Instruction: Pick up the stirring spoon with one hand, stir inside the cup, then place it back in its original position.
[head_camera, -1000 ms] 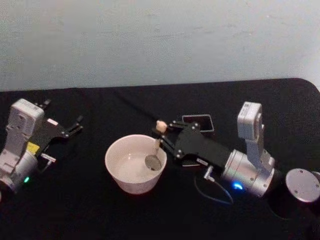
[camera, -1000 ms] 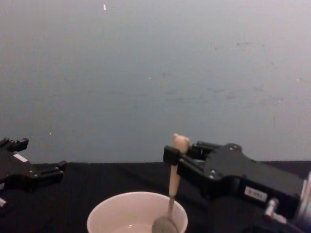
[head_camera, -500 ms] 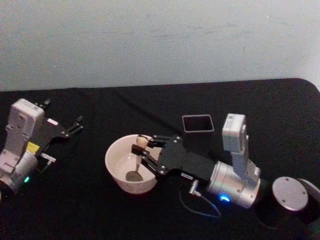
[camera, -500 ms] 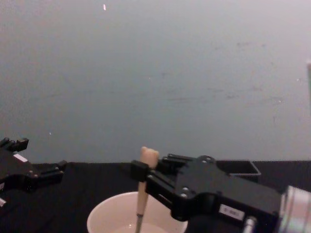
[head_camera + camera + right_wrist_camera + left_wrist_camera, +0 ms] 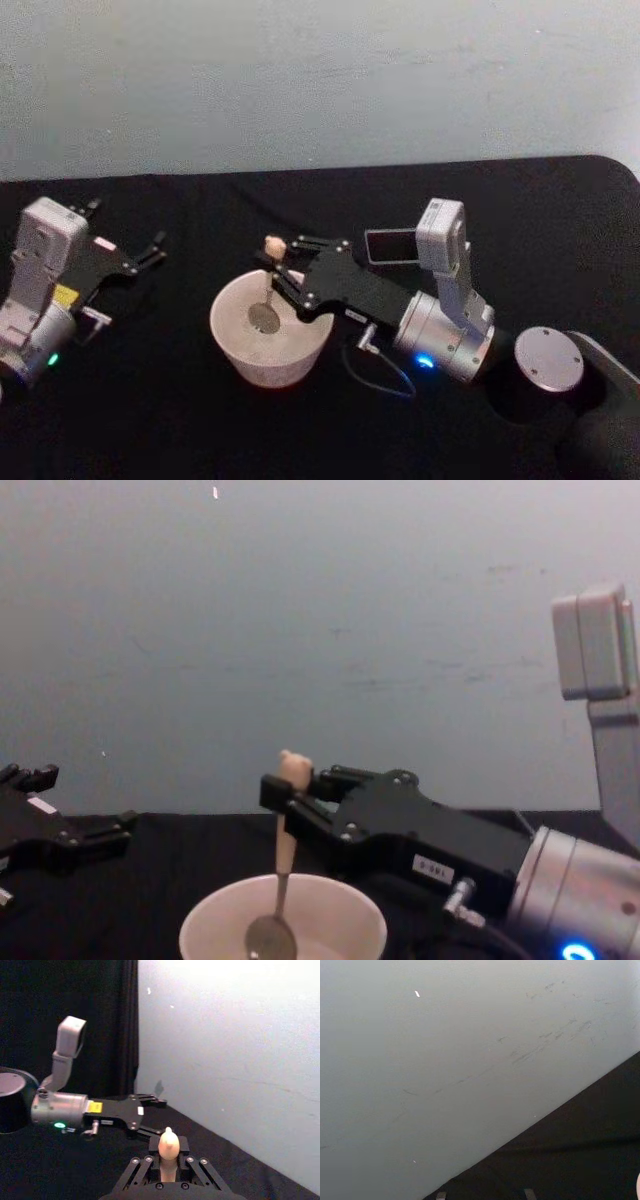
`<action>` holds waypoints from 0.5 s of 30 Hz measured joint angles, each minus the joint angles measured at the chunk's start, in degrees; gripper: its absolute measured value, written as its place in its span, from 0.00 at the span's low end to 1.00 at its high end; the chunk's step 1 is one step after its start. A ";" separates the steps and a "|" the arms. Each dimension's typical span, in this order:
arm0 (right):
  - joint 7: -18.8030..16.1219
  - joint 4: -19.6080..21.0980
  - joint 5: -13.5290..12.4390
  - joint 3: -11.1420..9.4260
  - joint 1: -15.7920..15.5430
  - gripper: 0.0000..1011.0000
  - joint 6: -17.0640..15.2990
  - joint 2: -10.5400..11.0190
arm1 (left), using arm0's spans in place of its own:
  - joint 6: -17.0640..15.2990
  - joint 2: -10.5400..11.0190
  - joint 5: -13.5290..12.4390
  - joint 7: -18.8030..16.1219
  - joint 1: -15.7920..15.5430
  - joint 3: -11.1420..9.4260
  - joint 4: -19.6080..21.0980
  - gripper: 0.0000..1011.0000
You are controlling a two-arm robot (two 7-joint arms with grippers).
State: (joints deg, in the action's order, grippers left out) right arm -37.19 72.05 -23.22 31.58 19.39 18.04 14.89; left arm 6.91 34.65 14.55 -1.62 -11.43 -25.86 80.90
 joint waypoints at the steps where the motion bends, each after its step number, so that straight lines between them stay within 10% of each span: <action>1: 0.14 -0.20 0.08 -0.11 0.10 0.20 0.07 -0.07 | 0.00 0.00 0.00 0.00 0.00 0.00 0.00 0.99; 15: 0.79 -0.98 1.22 -1.19 0.14 0.20 0.40 -0.06 | 0.00 0.00 0.00 0.00 0.00 0.00 0.00 0.99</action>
State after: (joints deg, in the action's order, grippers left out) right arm -36.41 71.07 -22.00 30.39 19.53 18.44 14.83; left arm 6.91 34.65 14.55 -1.62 -11.43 -25.86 80.90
